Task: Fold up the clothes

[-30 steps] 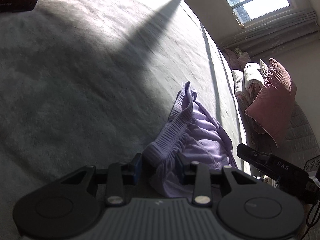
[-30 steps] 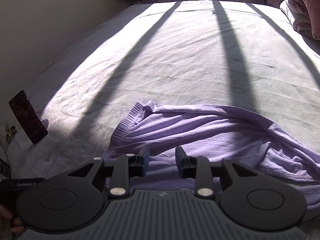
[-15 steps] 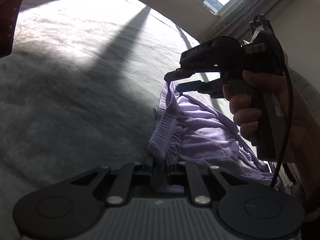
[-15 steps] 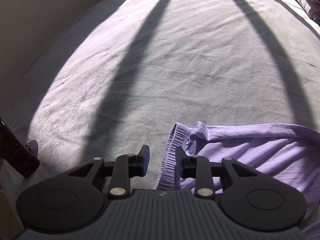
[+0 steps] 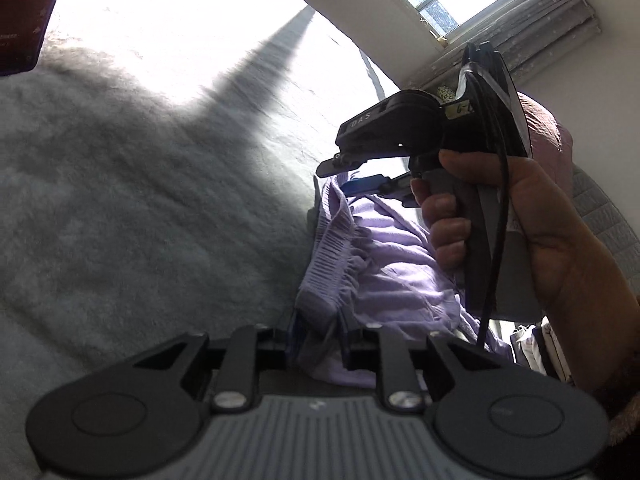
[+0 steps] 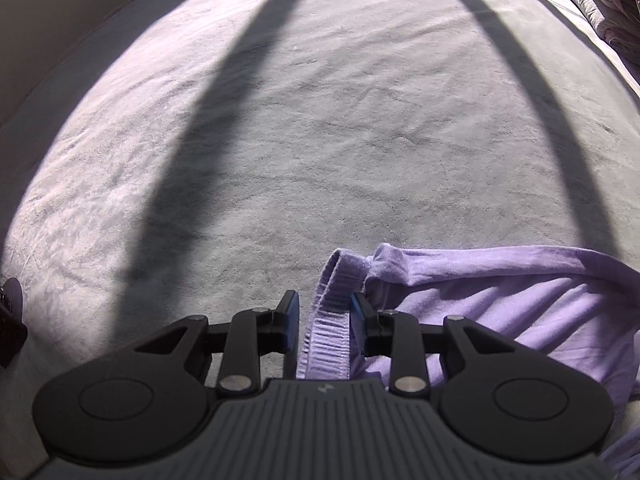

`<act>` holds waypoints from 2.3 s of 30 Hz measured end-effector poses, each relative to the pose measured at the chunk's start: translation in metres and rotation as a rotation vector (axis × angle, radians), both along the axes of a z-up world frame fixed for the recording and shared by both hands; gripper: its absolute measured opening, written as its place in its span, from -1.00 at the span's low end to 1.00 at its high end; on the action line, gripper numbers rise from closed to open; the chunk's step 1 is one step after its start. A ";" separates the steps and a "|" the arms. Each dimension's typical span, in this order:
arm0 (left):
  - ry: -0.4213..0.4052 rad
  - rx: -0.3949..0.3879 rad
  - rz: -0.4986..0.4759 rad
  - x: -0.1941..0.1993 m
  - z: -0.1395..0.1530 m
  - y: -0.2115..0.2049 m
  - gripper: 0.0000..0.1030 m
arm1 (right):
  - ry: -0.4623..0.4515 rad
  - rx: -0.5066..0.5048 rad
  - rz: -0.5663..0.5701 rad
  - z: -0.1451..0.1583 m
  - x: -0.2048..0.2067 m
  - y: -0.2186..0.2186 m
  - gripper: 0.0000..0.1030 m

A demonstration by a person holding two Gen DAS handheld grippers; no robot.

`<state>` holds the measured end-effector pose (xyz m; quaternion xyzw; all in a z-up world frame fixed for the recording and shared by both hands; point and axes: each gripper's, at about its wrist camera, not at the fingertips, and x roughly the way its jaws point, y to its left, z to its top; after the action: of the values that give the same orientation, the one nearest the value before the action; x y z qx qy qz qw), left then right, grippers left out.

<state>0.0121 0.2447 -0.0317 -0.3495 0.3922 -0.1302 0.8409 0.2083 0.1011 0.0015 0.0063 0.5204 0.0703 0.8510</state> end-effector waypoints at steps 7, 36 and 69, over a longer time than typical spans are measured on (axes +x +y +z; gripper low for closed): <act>0.089 -0.032 0.029 0.007 -0.010 0.001 -0.58 | -0.015 -0.040 -0.001 -0.002 -0.001 0.004 -0.56; -0.125 0.417 0.244 0.002 0.046 0.048 -0.90 | -0.229 0.117 0.121 0.035 0.009 0.062 -0.90; 0.023 0.422 0.309 0.007 0.029 0.077 -0.61 | -0.240 -0.013 0.275 0.028 -0.039 0.062 -0.75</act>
<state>0.0195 0.3215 -0.0027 -0.2237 0.3622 0.0886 0.9005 0.1691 0.1633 0.0300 -0.0787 0.4117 0.1828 0.8893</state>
